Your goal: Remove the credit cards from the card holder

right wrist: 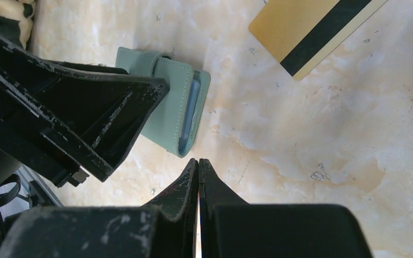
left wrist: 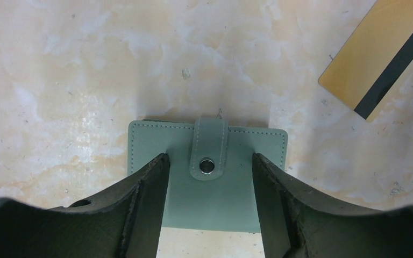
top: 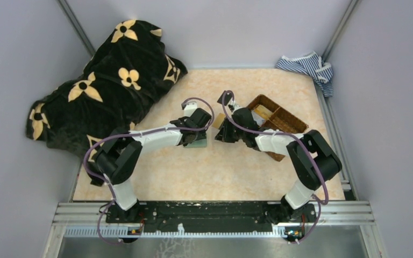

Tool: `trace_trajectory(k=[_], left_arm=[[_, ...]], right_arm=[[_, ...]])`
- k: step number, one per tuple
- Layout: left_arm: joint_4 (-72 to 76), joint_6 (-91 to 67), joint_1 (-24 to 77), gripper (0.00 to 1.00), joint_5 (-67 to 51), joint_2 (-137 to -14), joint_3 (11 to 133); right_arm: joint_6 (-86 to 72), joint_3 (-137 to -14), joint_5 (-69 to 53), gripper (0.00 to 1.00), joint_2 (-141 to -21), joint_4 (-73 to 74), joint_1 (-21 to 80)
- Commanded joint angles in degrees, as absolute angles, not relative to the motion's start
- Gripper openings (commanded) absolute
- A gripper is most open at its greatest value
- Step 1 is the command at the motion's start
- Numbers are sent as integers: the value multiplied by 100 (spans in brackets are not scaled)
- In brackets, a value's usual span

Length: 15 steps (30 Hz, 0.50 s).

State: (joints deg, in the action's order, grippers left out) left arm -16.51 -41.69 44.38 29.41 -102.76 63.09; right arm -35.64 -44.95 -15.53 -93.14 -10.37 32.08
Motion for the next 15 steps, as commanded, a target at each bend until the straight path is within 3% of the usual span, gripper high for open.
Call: trace_trajectory(k=[1,8,15], left_arm=[[-1623,-4046,4360,62,2637,-10566,6465],[-1804,-3975,4359,55,2693,-10695,6582],[-1995,-3894,4365,55,2670,-10574,6667]], right_arm=[[-3576,-4440,-1597,0,-9144,-1271,3181],[-3601,-4438,-1668,0,-9234,-1352,3186],[-3617,-4429,-1703,0,-9333,-1418,3181]])
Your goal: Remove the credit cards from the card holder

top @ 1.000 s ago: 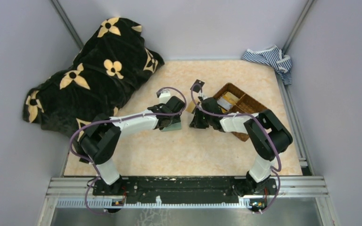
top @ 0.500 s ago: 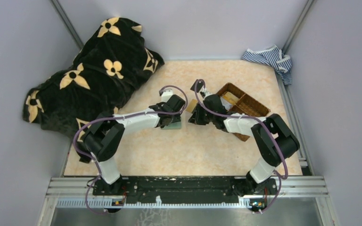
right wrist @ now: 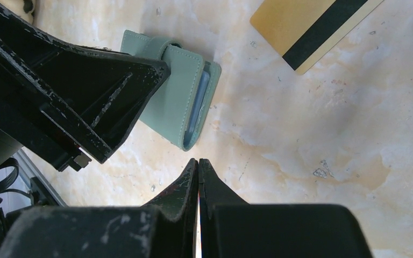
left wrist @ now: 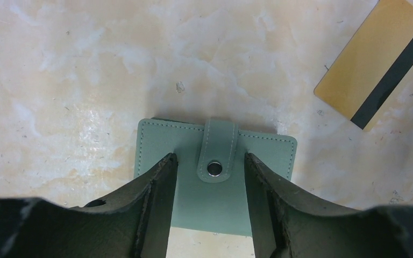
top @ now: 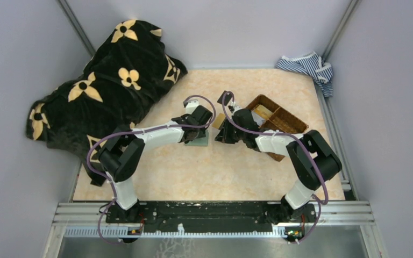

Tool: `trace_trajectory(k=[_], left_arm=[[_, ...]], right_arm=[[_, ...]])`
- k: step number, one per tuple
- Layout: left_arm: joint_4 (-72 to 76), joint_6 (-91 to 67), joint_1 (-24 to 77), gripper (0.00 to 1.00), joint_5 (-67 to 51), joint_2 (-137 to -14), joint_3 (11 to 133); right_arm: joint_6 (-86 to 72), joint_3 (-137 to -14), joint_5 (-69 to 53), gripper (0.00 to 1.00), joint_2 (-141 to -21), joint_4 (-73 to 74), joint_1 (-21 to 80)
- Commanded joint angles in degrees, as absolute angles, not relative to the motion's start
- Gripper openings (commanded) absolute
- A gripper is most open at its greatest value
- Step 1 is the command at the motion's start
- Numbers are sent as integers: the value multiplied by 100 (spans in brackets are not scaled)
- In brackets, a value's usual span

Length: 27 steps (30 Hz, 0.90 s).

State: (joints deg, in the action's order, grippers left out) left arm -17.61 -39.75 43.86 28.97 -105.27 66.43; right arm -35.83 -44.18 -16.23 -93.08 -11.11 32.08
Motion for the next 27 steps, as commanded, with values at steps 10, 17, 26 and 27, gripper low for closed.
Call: trace_trajectory(k=[10,17,26,27], left_arm=[[-2015,-3380,4368,64,2583,-10617,6958],[-2056,-3306,4369,64,2733,-10489,6891],[-2152,-3296,4368,60,2740,-10710,6916],[-2147,-3300,4368,60,2716,-10729,6909]], right_arm=[[-3642,-4491,-1813,0,-9406,-1420,3177],[-3637,-4456,-1800,0,-9420,-1439,3177],[-3624,-4500,-1805,0,-9390,-1390,3179],[-3622,-4500,-1802,0,-9387,-1382,3177]])
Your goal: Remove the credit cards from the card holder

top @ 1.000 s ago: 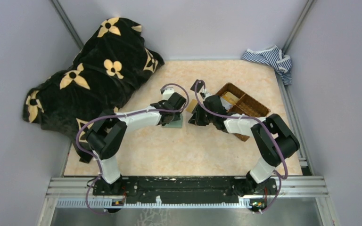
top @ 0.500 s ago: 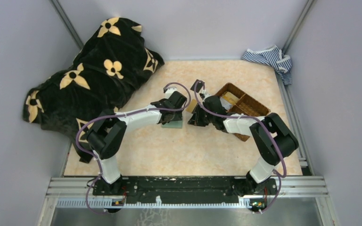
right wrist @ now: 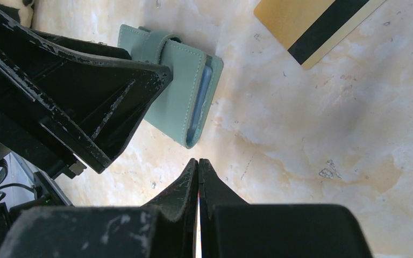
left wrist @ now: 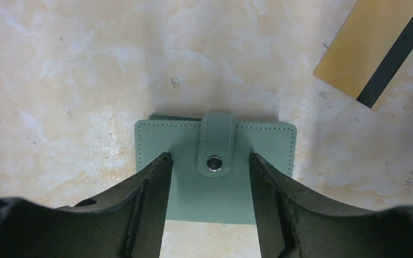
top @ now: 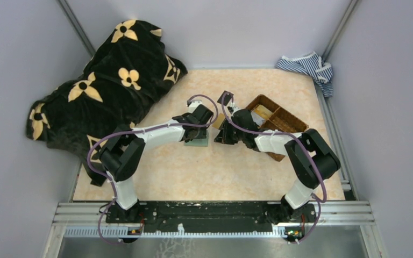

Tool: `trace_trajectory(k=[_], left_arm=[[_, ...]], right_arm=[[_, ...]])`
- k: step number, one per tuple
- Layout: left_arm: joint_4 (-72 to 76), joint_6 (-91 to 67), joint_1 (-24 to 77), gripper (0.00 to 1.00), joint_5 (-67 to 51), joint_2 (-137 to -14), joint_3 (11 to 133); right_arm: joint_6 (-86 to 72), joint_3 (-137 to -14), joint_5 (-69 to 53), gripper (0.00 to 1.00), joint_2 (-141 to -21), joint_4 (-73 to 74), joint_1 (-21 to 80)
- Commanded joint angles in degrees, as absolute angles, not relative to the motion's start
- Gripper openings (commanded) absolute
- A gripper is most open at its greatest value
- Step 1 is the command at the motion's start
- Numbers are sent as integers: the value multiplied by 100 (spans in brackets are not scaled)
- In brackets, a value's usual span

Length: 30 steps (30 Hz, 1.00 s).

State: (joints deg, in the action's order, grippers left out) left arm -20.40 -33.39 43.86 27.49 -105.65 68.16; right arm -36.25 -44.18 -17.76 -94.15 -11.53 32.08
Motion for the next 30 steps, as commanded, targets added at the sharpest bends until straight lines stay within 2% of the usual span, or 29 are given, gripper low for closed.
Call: trace_trajectory(k=[1,10,23,30], left_arm=[[-2136,-3296,4373,60,2678,-10752,6907],[-2130,-3297,4385,52,2557,-10887,6993],[-2320,-3306,4430,30,2663,-11070,7022],[-2320,-3261,4447,2,2616,-11125,7038]], right_arm=[[-3628,-4500,-1802,0,-9400,-1380,3176],[-3640,-4490,-1816,0,-9422,-1424,3182],[-3700,-4439,-1869,0,-9422,-1537,3175],[-3661,-4395,-1887,0,-9363,-1542,3184]])
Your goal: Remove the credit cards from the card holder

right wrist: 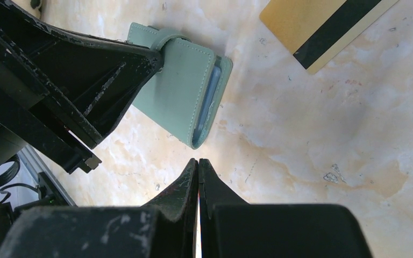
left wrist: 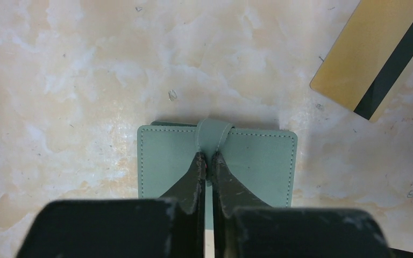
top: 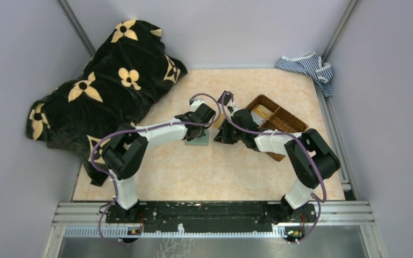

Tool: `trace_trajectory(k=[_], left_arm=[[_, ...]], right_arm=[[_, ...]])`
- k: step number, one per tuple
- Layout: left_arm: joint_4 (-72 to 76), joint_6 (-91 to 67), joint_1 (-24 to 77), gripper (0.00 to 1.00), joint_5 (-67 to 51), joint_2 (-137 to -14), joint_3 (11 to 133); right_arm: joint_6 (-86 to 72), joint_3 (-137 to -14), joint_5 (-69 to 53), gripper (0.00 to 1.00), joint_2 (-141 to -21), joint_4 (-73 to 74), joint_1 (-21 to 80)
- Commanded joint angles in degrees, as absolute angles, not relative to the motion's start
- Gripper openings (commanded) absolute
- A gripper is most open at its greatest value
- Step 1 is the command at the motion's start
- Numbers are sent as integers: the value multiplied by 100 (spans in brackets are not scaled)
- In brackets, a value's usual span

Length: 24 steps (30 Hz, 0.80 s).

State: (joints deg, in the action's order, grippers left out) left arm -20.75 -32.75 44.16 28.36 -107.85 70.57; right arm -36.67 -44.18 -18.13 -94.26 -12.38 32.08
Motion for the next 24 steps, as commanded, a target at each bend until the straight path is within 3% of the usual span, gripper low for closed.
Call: trace_trajectory(k=[1,8,24], left_arm=[[-2320,-3256,4452,0,2593,-11138,7040],[-2299,-3245,4457,0,2501,-11177,7027],[-2275,-3334,4474,0,2356,-10964,6891]], right_arm=[[-3626,-4399,-1897,0,-9330,-1514,3188],[-3489,-4720,-1877,0,-9299,-1325,3510],[-3725,-5394,-2033,0,-10493,-1533,3757]])
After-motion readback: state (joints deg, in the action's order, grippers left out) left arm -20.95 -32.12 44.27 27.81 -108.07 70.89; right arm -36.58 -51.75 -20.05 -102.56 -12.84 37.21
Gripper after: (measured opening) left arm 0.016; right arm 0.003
